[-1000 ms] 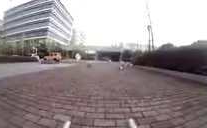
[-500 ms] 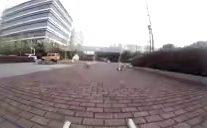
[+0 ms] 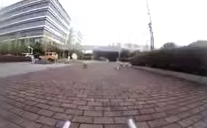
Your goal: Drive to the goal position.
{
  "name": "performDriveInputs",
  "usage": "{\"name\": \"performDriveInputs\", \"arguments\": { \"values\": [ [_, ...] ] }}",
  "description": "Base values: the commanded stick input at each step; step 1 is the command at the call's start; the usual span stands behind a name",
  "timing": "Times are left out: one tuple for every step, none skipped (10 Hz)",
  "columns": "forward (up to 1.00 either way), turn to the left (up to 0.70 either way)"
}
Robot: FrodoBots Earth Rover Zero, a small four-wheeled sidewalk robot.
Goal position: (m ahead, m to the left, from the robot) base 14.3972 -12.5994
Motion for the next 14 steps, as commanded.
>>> {"name": "performDriveInputs", "arguments": {
  "values": [
    [0.7, -0.13],
    [0.7, -0.12],
    [0.7, -0.12],
    [0.7, -0.12],
    [0.7, -0.12],
    [0.7, -0.12],
    [0.7, -0.12],
    [0.7, -0.12],
    [0.7, -0.12],
    [0.7, -0.12],
    [0.7, -0.12],
    [0.7, -0.12],
    [0.7, -0.12],
    [0.7, -0.12]
  ]
}}
